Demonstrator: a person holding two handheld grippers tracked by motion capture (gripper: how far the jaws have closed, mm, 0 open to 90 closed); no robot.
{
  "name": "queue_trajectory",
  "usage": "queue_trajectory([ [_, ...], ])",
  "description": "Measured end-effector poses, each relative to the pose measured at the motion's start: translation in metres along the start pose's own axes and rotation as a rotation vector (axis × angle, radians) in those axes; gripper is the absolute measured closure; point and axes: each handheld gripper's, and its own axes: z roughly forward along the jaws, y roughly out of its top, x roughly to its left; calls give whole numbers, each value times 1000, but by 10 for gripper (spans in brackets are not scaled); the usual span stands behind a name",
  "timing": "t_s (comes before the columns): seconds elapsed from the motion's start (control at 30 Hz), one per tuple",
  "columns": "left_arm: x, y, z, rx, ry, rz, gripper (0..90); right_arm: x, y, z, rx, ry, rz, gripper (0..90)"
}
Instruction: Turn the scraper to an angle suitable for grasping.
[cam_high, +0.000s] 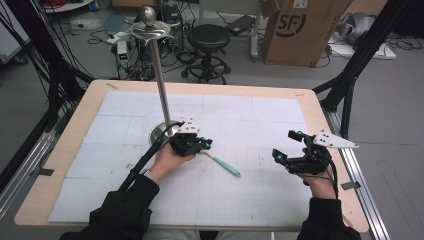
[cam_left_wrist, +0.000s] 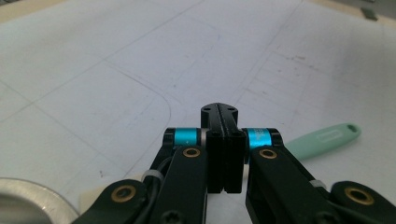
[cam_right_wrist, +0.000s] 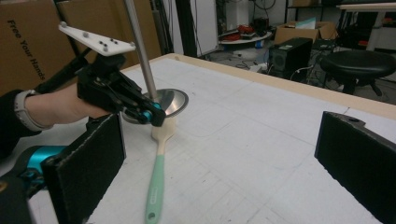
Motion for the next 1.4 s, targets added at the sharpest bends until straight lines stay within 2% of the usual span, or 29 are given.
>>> queue_trajectory([
  [0.17,1,-1,19,65,13,27,898,-1,-1,-2,-6,-4,6,7],
  [0.23,1,-2,21,71,16,25,898,-1,-1,-2,-6,-3,4,8],
  [0.33,5,-7,25,114,34,30,898,-1,-1,-1,0,-1,1,7],
  [0.43,5,-8,25,119,38,21,898,0,-1,0,8,3,5,7],
  [0.53,3,-8,25,128,47,33,898,0,-1,0,1,6,3,7],
  [0.67,4,-8,22,143,27,7,900,0,-1,-2,-3,3,7,7],
  [0.8,2,-8,19,170,25,-4,900,0,-1,-3,-1,3,8,7],
  [0.97,-6,-7,13,220,26,23,900,0,-2,-3,2,4,9,7],
  [1.1,-12,-7,10,238,19,40,900,0,-3,-4,1,4,12,7],
  [1.33,-26,-20,-6,227,-10,44,900,-1,-4,-5,3,0,12,8],
  [1.4,-31,-24,-13,224,-16,56,900,-1,-4,-4,4,1,12,7],
])
